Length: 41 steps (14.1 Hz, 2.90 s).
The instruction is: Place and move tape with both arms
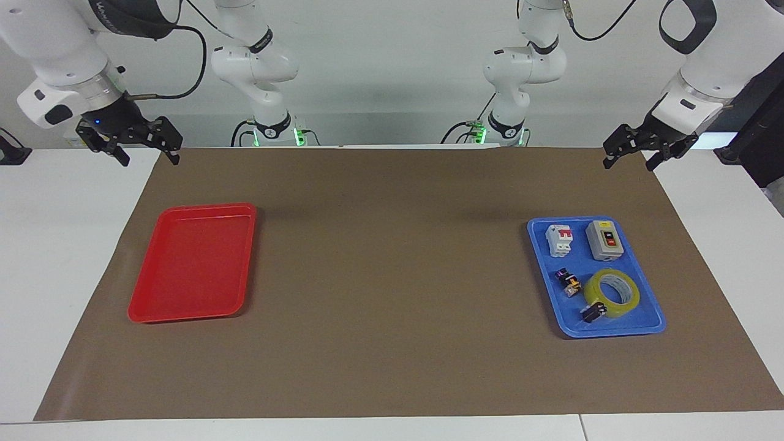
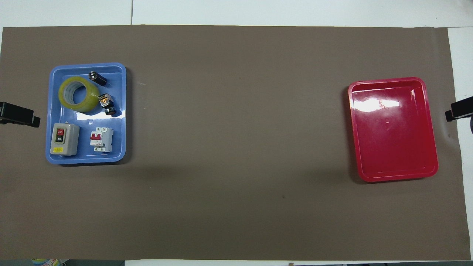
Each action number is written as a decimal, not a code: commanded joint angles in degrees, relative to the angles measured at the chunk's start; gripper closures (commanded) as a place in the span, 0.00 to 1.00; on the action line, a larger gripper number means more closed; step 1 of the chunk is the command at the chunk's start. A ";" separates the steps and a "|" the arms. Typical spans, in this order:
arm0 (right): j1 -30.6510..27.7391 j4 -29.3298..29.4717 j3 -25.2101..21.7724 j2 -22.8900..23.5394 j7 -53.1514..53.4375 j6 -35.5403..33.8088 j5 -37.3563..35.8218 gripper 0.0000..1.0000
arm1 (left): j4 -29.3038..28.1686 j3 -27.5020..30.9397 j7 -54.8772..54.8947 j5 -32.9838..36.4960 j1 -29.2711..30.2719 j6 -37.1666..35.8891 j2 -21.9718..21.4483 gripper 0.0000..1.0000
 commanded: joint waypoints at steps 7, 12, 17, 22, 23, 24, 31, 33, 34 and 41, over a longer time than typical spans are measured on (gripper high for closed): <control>-0.49 -0.55 0.15 -0.62 -0.15 -0.04 0.44 0.00 | -1.12 0.28 0.68 0.92 -0.59 0.00 -1.40 0.00; -0.93 -0.55 -0.03 -0.62 -0.16 -0.12 0.44 0.00 | -4.28 0.72 1.29 1.19 2.56 10.80 1.40 0.00; -0.67 -0.55 -0.03 -0.62 -0.07 -0.04 0.44 0.00 | -4.37 0.54 6.03 1.19 5.55 22.84 12.11 0.00; -0.49 -0.64 0.06 -0.62 -0.07 -0.13 0.44 0.00 | -7.52 0.37 6.92 0.84 5.91 38.21 20.64 0.00; -0.49 -0.64 0.06 -0.62 -0.07 -0.13 0.44 0.00 | -7.45 0.37 7.01 0.58 5.91 40.59 23.01 0.00; -0.49 -0.64 0.06 -0.62 -0.07 -0.13 0.44 0.00 | -7.27 0.28 7.01 0.49 5.83 42.88 24.77 0.00; -0.58 -0.64 -0.03 -0.62 -0.07 -0.13 0.44 0.00 | -7.62 0.28 4.99 0.22 5.39 48.52 29.18 0.03; -0.58 -0.64 -0.03 -0.62 -0.07 -0.13 0.44 0.00 | -8.75 0.37 4.02 0.22 5.65 48.79 29.18 0.15; -0.58 -0.64 -0.03 -0.62 -0.07 -0.13 0.44 0.00 | -9.02 0.37 3.84 0.22 5.91 48.53 29.10 0.52; -0.32 -0.64 0.06 -0.62 -0.07 -0.13 0.44 0.00 | -9.73 0.36 2.79 -2.15 6.79 46.60 25.15 1.00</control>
